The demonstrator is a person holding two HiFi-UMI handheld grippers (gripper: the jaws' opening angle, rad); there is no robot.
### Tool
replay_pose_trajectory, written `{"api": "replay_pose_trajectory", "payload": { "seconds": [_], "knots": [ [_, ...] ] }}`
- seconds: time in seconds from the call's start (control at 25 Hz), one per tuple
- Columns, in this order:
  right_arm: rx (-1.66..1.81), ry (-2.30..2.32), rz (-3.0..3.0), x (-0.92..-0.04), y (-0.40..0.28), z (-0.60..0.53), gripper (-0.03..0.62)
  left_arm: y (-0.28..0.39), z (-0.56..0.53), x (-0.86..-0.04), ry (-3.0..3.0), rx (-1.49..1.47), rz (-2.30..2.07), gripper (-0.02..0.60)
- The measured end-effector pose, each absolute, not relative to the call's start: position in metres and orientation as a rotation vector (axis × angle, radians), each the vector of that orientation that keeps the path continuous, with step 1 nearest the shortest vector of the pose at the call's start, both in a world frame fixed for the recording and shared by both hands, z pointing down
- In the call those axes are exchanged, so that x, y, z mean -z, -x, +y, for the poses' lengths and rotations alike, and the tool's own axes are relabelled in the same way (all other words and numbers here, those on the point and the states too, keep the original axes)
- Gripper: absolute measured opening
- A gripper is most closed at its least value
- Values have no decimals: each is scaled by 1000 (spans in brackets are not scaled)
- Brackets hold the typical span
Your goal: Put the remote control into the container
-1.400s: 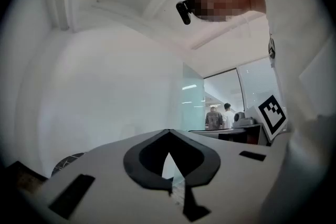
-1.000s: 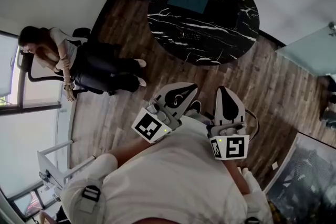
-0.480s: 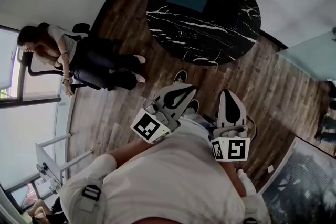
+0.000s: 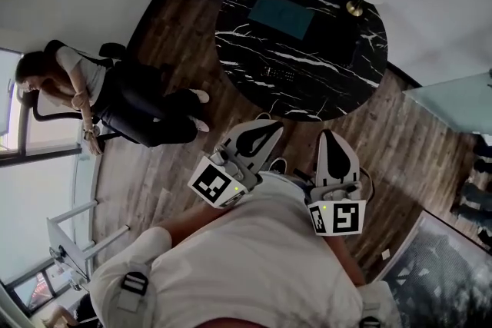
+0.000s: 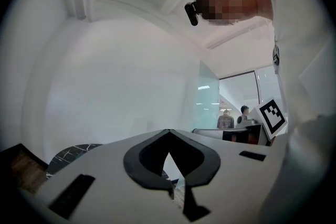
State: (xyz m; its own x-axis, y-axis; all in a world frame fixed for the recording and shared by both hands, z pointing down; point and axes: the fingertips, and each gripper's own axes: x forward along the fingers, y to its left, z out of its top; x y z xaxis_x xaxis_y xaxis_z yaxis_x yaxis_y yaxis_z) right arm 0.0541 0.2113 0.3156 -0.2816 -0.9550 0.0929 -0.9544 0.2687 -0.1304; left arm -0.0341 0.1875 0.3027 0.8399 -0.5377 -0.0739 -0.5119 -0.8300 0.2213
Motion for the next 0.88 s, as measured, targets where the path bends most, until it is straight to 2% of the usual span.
{"api": "replay_pose_trajectory", "payload": {
  "seconds": [0.4,0.88],
  "knots": [
    [132,1946,2444,-285,-29,100,9,63,72,-278,-2876,253,-740,6],
    [78,1986,2415,-271,-55,60,9,48,20,-281,-2899,158,-683,6]
  ]
}}
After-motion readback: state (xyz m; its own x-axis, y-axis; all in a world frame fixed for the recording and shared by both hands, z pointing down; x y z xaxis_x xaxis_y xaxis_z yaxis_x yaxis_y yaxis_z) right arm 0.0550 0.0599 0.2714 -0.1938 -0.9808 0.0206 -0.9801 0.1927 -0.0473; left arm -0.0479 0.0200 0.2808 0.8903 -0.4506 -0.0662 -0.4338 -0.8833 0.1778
